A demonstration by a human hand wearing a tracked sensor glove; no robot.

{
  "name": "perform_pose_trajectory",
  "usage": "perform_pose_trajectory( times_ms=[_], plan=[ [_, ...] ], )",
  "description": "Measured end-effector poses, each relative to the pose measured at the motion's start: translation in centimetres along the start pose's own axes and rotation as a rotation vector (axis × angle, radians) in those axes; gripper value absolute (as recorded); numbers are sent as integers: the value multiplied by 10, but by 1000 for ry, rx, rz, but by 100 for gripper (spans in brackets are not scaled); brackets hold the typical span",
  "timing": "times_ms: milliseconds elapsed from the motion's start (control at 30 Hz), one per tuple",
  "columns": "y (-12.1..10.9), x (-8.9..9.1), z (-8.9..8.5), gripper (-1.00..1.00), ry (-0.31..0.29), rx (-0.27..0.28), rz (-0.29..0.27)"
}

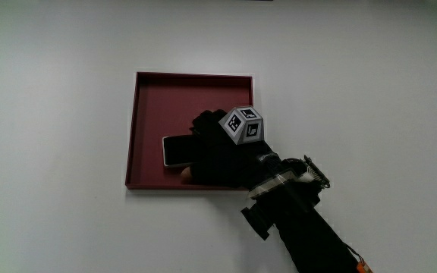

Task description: Pick eraser

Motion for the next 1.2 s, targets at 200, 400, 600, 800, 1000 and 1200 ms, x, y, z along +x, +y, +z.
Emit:
perform_pose_trajectory(
  times_ms=[200,400,600,800,1000,1200],
  plan=[
    [-2,-1,0,76,6,17,15],
    [-2,-1,0,100,10,31,18],
    [-3,0,1,100,22,49,39],
    [-18,-15,20,100,21,84,79],
    [-37,-30,35,100,14,106,138],
    [-65,-48,47,100,-8,144,219]
  ],
)
